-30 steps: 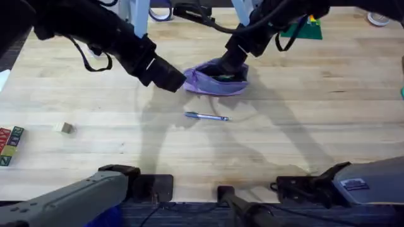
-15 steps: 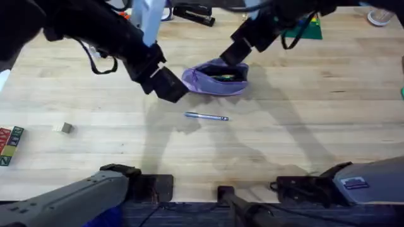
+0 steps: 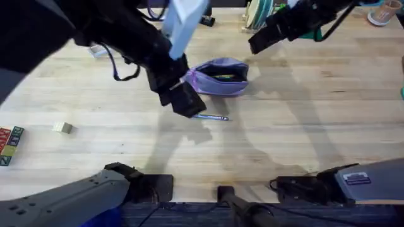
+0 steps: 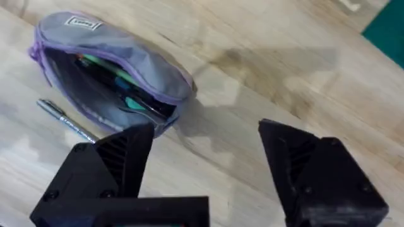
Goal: Unzip the bag, pick up the pens from the table one at a time and place them inside, then zip the bag closed.
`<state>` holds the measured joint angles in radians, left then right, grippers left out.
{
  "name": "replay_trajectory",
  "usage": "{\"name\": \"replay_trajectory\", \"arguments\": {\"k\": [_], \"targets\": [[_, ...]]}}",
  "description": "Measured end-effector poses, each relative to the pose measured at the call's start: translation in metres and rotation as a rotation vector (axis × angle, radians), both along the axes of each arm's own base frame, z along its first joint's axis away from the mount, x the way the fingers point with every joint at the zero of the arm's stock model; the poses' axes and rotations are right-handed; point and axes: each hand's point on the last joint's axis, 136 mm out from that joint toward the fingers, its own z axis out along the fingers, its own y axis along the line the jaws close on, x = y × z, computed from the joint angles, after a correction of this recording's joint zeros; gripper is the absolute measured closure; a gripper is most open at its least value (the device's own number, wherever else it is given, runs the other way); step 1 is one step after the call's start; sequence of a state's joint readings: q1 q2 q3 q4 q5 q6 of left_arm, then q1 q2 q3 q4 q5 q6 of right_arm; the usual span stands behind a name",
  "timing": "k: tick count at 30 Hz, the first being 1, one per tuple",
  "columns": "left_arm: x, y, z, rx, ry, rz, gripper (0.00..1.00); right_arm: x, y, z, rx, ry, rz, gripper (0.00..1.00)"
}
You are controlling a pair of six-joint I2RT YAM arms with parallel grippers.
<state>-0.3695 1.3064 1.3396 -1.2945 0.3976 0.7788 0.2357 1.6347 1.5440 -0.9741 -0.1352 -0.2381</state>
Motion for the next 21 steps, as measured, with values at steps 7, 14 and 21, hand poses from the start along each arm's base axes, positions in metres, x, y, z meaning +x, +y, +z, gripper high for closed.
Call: {"name": "replay_trajectory", "arguments": {"k": [7, 14, 21], "targets": [[-0.015, -0.019, -0.003, 0.042, -0.020, -0.103, 0.006, -0.003, -0.005, 0.017, 0.016, -0.045, -0.014, 0.005], [-0.027, -0.027, -0.011, 0.083, -0.025, -0.164, 0.005, -0.003, -0.004, 0.018, 0.020, -0.044, -0.012, 0.005], [-0.030, -0.025, -0.039, 0.106, 0.009, -0.168, 0.005, -0.004, -0.004, 0.017, 0.021, -0.041, -0.011, 0.005]]}}
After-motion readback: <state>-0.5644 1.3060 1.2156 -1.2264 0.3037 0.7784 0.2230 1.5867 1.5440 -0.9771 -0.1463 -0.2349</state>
